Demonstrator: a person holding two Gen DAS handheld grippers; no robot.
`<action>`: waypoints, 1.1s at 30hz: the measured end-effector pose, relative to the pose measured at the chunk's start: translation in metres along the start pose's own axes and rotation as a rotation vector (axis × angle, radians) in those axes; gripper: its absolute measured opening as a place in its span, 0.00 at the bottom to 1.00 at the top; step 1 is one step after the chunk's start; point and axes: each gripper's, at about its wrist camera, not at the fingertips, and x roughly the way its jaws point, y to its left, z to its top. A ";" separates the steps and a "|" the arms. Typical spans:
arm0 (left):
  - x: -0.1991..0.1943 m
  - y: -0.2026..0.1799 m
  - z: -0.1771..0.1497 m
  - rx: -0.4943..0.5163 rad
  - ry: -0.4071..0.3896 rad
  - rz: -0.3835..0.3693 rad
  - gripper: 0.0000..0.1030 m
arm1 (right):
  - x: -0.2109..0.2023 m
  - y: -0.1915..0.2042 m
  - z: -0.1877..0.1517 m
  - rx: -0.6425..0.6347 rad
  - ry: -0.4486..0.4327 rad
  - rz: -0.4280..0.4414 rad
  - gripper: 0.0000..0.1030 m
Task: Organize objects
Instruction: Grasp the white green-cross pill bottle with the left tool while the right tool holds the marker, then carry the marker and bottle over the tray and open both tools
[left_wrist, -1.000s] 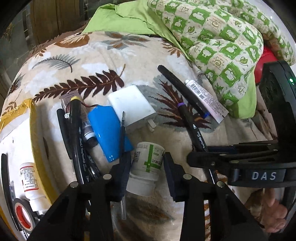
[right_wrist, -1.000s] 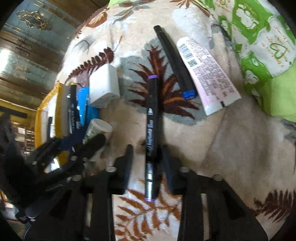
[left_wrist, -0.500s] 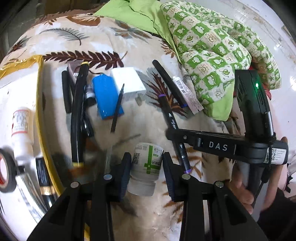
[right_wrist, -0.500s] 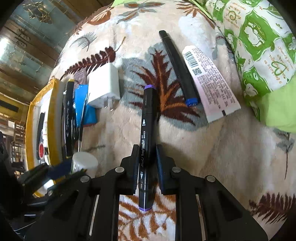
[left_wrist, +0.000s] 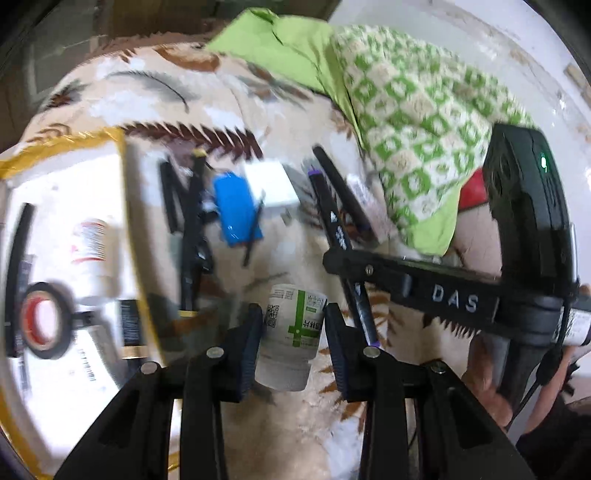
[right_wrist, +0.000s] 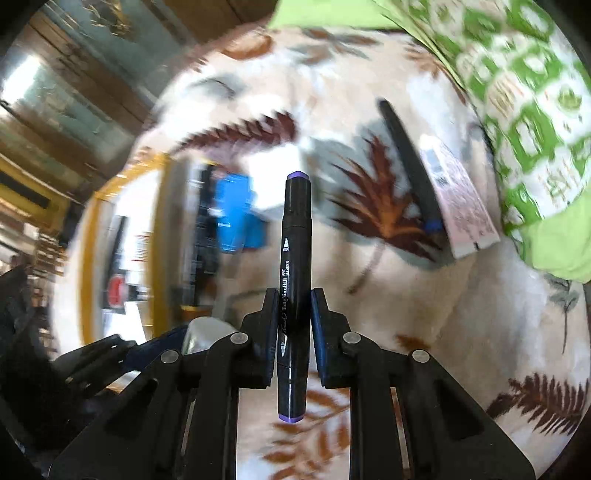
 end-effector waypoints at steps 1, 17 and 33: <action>-0.010 0.003 0.001 -0.011 -0.011 -0.004 0.34 | -0.004 0.010 0.001 -0.006 -0.004 0.024 0.16; -0.108 0.138 -0.004 -0.289 -0.135 0.093 0.34 | 0.026 0.140 -0.019 -0.194 0.107 0.190 0.16; -0.088 0.206 0.010 -0.387 -0.131 0.143 0.34 | 0.109 0.186 0.011 -0.179 0.185 0.134 0.16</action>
